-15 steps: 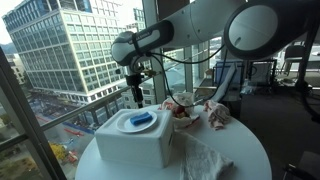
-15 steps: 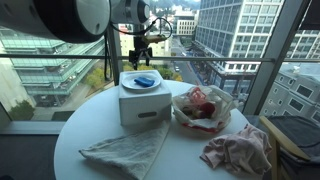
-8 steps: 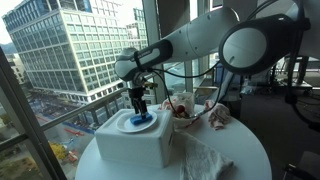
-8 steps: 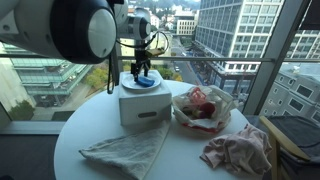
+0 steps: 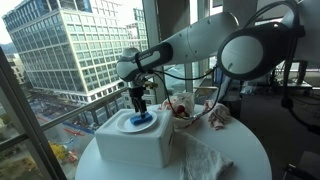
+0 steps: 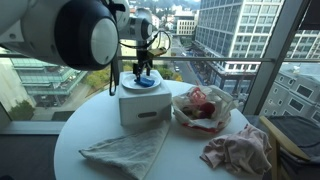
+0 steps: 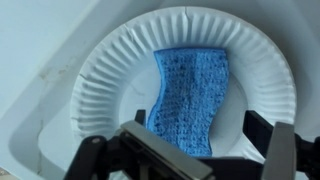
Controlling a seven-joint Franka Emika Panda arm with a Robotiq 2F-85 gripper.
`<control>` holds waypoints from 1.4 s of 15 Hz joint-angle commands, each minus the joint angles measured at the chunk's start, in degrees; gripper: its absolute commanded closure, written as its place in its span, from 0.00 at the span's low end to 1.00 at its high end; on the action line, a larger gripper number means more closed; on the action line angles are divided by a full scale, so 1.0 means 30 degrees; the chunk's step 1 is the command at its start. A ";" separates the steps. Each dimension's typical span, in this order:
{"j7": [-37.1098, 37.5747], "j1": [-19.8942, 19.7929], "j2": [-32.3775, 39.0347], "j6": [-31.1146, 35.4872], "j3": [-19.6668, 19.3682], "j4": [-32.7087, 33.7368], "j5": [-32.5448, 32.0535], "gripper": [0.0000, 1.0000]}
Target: Use the blue sponge to wipe the white plate
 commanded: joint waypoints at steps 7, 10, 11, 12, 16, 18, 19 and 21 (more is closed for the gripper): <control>0.0604 0.0364 0.1393 -0.0260 -0.0291 0.1720 -0.0136 0.00; 0.0644 0.0450 0.1453 -0.0239 -0.0264 0.1862 -0.0130 0.26; 0.0709 0.0504 0.1405 -0.0305 -0.0250 0.1825 -0.0118 0.32; 0.0770 0.0610 0.1310 -0.0483 -0.0274 0.1725 -0.0162 0.42; 0.1081 0.1027 0.1038 -0.1078 -0.0369 0.1691 -0.0264 0.66; 0.1264 0.1250 0.0979 -0.1431 -0.0403 0.1713 -0.0279 0.71; 0.1427 0.1354 0.0943 -0.1645 -0.0447 0.1761 -0.0282 0.77; 0.1837 0.1586 0.0905 -0.2017 -0.0615 0.1888 -0.0339 0.81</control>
